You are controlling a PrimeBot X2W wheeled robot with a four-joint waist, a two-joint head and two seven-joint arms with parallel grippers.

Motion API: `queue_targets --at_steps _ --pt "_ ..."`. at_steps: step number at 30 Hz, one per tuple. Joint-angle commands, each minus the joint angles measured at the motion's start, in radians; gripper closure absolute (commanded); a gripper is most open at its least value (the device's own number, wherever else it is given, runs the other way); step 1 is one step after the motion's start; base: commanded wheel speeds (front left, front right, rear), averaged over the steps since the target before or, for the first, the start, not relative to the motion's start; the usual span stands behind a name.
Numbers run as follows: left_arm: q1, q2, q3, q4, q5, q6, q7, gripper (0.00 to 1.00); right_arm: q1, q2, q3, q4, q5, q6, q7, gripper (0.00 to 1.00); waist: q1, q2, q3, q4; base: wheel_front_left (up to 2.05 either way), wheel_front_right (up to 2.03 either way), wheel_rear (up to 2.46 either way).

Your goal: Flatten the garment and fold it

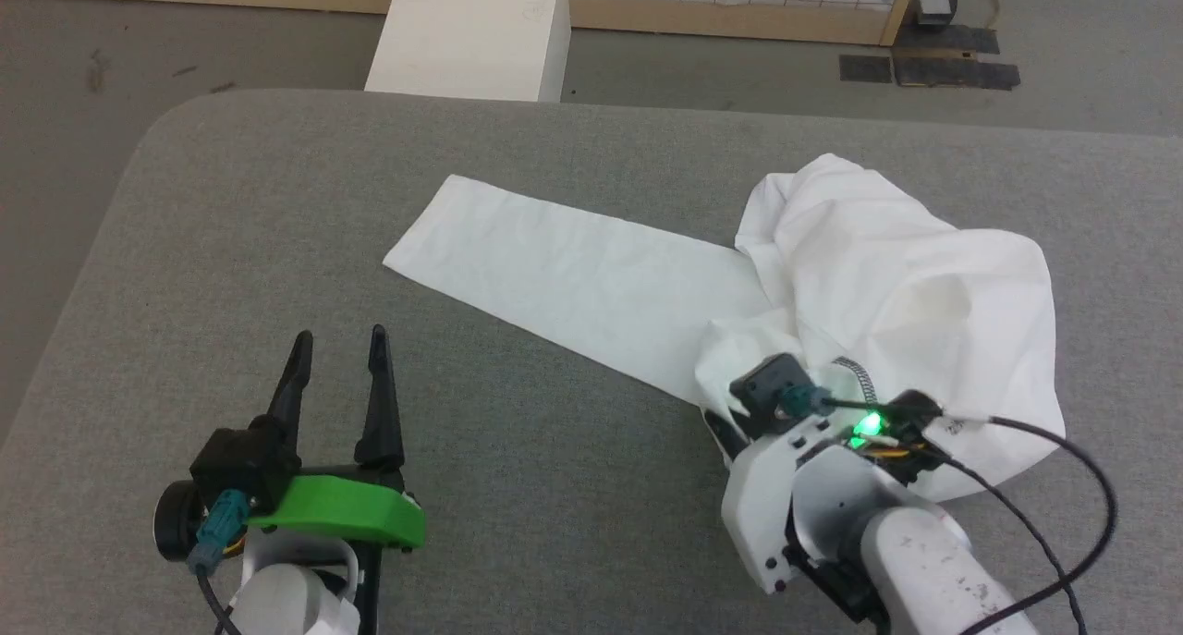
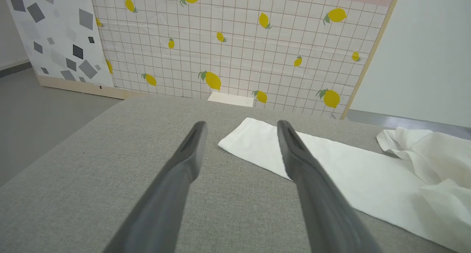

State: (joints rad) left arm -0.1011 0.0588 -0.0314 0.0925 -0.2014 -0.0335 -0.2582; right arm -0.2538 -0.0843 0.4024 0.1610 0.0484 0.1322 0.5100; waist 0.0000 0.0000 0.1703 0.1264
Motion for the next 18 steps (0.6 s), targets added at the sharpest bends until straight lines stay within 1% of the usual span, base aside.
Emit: queue_targets --at_steps 1,2,4,6,7,10,11,13,15,18 --pt "0.006 -0.005 0.008 0.002 0.016 -0.006 -0.004 0.0 0.013 0.008 -0.029 -0.054 0.015 -0.002 -0.027 1.0 0.0 0.0 -0.022 -0.018 0.0 0.0 0.0" --pt "0.008 -0.005 0.012 0.001 0.019 -0.007 -0.004 0.0 0.017 0.01 -0.056 -0.093 0.02 -0.002 -0.043 1.0 0.0 0.0 -0.028 -0.023 0.0 0.0 0.0" --pt "0.014 -0.006 0.02 0.0 0.028 -0.011 -0.004 0.0 0.037 0.018 -0.148 -0.184 0.035 -0.002 -0.074 1.0 0.0 0.0 -0.042 -0.036 0.0 0.0 0.0" --pt "0.022 -0.006 0.029 -0.003 0.034 -0.014 -0.004 0.0 0.059 0.025 -0.275 -0.277 0.031 -0.002 -0.103 1.0 0.0 0.0 -0.052 -0.05 0.0 0.0 0.0" --pt "0.026 -0.006 0.031 -0.004 0.039 -0.017 -0.004 0.0 0.074 0.028 -0.36 -0.322 0.028 -0.002 -0.116 1.0 0.0 0.0 -0.058 -0.058 0.0 0.0 0.0" --pt "0.035 -0.006 0.037 -0.005 0.044 -0.023 -0.004 0.0 0.119 0.033 -0.58 -0.387 0.016 -0.002 -0.126 1.0 0.0 0.0 -0.065 -0.079 0.0 0.0 0.0" --pt "0.037 -0.006 0.036 -0.003 0.046 -0.027 -0.004 0.0 0.14 0.033 -0.659 -0.388 0.012 -0.002 -0.118 1.0 0.0 0.0 -0.066 -0.086 0.0 0.0 0.0" --pt "0.036 -0.007 0.034 0.0 0.047 -0.033 -0.004 0.0 0.174 0.034 -0.782 -0.36 0.018 -0.002 -0.099 1.0 0.0 0.0 -0.065 -0.096 0.0 0.0 0.0" --pt "0.035 -0.007 0.033 0.001 0.05 -0.036 -0.004 0.0 0.202 0.034 -0.883 -0.307 0.032 -0.002 -0.08 1.0 0.0 0.0 -0.063 -0.106 0.0 0.0 0.0" --pt "0.034 -0.007 0.03 0.004 0.052 -0.039 -0.004 0.0 0.23 0.034 -0.999 -0.19 0.031 -0.002 -0.07 1.0 0.0 0.0 -0.057 -0.12 0.0 0.0 0.0"
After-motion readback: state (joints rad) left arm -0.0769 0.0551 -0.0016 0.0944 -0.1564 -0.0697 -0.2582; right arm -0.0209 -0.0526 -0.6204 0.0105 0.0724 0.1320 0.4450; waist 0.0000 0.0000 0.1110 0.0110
